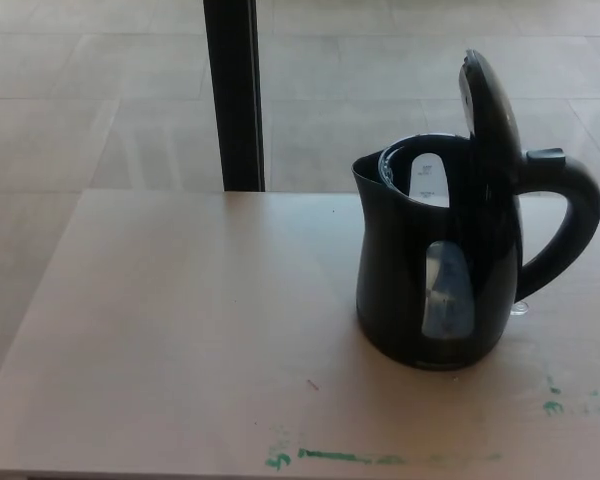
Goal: The robot uses its right hand to push down on the lid of a kettle kept in the middle of the desk to close it
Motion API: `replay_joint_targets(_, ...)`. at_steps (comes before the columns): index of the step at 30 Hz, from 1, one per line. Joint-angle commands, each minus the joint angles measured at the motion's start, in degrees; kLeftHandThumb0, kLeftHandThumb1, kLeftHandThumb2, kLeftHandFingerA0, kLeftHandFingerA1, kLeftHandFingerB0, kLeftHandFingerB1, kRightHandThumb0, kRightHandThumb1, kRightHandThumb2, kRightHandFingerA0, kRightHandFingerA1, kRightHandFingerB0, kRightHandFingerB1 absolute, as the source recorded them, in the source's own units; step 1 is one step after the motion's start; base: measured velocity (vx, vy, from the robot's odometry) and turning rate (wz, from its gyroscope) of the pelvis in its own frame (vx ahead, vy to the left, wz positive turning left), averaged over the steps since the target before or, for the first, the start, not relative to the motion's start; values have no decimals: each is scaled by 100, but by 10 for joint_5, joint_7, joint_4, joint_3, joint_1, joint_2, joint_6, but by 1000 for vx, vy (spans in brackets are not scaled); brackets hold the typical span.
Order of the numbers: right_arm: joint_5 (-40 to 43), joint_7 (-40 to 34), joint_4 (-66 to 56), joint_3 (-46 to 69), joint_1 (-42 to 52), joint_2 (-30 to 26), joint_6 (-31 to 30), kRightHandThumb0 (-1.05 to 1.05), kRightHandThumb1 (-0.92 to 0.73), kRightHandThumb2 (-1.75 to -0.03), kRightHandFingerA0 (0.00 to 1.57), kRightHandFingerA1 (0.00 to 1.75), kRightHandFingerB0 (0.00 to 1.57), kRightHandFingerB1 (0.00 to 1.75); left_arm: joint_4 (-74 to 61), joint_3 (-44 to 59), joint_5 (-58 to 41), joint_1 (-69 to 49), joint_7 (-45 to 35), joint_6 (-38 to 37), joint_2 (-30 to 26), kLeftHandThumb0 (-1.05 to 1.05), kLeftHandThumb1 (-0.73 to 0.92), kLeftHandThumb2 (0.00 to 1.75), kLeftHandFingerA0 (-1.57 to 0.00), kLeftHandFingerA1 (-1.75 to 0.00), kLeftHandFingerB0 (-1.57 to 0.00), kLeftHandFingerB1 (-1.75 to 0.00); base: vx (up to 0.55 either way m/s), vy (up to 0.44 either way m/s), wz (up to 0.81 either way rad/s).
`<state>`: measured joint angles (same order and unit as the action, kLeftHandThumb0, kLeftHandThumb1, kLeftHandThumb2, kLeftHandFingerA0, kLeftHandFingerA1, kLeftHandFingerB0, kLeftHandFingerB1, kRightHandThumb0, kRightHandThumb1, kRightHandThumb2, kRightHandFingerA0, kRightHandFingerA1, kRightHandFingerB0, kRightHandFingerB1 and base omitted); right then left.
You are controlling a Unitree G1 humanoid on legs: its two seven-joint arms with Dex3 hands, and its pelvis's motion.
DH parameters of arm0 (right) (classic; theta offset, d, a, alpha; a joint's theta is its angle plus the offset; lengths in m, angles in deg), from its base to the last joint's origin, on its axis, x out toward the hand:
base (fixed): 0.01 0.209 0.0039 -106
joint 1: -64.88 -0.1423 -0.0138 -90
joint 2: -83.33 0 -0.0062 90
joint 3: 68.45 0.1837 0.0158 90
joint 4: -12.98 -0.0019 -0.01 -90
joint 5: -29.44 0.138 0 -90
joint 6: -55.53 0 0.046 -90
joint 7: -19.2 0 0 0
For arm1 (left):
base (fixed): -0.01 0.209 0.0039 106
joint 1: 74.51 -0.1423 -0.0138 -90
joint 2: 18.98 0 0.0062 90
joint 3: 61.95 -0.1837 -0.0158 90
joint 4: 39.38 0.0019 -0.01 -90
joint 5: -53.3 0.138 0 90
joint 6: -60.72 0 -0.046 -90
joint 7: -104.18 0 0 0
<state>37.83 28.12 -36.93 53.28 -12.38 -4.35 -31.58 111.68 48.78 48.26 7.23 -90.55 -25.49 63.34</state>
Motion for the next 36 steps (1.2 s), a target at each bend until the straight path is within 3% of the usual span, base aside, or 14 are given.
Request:
replay_joint_targets(1,166,53,-69,119,-19,-25,8,-81,-91,-67,23,33,13,27,41,78,-93,21,-106,27,-50,-66,65,60,-56,-52,-33,-34,0,0,0)
replay_joint_targets(2,158,61,-75,116,-35,-37,20,-84,-70,-105,10,45,5,36,47,87,-99,25,-114,32,-51,-65,65,60,-55,-56,-30,-33,0,0,0)
replay_joint_targets(4,164,59,-120,121,-30,-34,-5,-88,-85,-66,16,32,11,26,49,76,-81,23,-117,25,-52,-74,56,91,-48,-60,-23,-45,0,0,0)
replay_joint_targets(5,177,55,-180,118,-43,-36,-31,-80,-62,-106,3,42,2,25,58,74,-75,25,-115,12,-53,-68,67,61,-54,-50,-32,-33,0,0,0)
replay_joint_targets(13,149,69,-292,70,-148,-100,-46,-75,-73,-112,0,32,0,23,65,86,-75,26,-118,7,-54,-69,66,60,-54,-52,-32,-33,0,0,0)
replay_joint_targets(19,105,63,-328,6,-265,-173,-94,-83,-89,-68,17,39,13,28,69,85,-77,25,-131,3,-58,-71,55,90,-50,-61,-25,-47,0,0,0)
replay_joint_targets(20,103,81,-319,-9,-287,-193,-100,-86,-68,-107,8,49,5,37,70,82,-74,23,-137,-6,-59,-69,69,62,-53,-49,-29,-33,0,0,0)
replay_joint_targets(21,97,79,-317,-23,-309,-201,-102,-90,-86,-67,15,43,12,30,70,85,-77,24,-131,-1,-58,-72,55,91,-49,-59,-24,-46,0,0,0)
replay_joint_targets(24,97,80,-344,-61,-353,-210,-123,-85,-68,-110,5,48,0,32,74,89,-83,26,-135,3,-59,-77,57,90,-50,-60,-27,-46,0,0,0)
replay_joint_targets(26,72,74,-344,-94,-383,-217,-118,-88,-86,-67,18,38,16,26,71,90,-85,24,-130,-2,-56,-67,66,60,-55,-49,-35,-34,0,0,0)
replay_joint_targets(27,57,89,-332,-120,-402,-229,-105,-39,-39,-105,2,51,0,49,71,87,-83,23,-129,-6,-57,-67,67,60,-55,-49,-35,-33,0,0,0)
replay_joint_targets(33,23,114,-324,-208,-474,-236,-92,-89,-83,-66,20,36,17,27,74,75,-77,25,-125,-3,-62,-70,54,92,-49,-60,-26,-46,0,0,0)
replay_joint_targets(34,22,131,-328,-230,-490,-237,-103,-39,-37,-102,0,50,0,49,74,80,-84,23,-128,-2,-61,-72,55,91,-51,-62,-27,-47,0,0,0)
replay_joint_targets(36,12,148,-322,-254,-508,-240,-97,-88,-65,-109,11,50,0,37,77,83,-88,22,-127,-1,-60,-75,56,90,-54,-63,-31,-47,0,0,0)
